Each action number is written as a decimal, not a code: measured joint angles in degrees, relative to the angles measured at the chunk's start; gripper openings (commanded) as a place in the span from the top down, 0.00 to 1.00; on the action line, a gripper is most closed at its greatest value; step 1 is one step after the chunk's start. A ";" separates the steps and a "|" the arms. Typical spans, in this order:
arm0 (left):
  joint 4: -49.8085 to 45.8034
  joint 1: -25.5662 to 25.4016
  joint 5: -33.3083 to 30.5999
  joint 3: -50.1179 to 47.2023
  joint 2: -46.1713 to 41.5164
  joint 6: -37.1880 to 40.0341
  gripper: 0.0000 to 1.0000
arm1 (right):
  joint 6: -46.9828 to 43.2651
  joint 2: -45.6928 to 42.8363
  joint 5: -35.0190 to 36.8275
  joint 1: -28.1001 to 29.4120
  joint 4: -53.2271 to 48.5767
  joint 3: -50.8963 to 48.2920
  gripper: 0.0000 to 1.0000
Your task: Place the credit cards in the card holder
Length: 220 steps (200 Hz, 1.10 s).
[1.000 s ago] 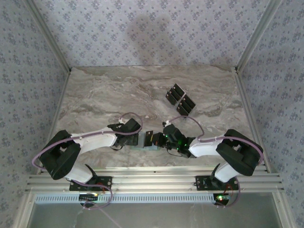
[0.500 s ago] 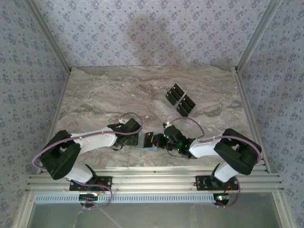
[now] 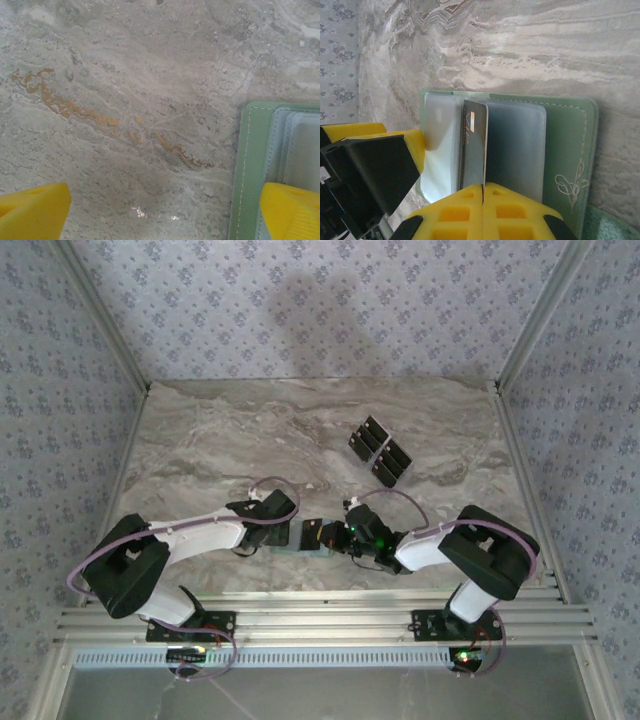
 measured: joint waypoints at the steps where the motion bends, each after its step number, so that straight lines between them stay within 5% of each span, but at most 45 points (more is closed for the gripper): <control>1: 0.00 0.00 -0.02 -0.02 0.00 0.00 0.02 | 0.09 0.04 -0.02 0.00 0.09 0.00 1.00; 220: -0.13 0.04 -2.73 -0.74 -0.39 -0.59 0.02 | 5.07 4.92 -2.36 -0.04 5.90 0.63 1.00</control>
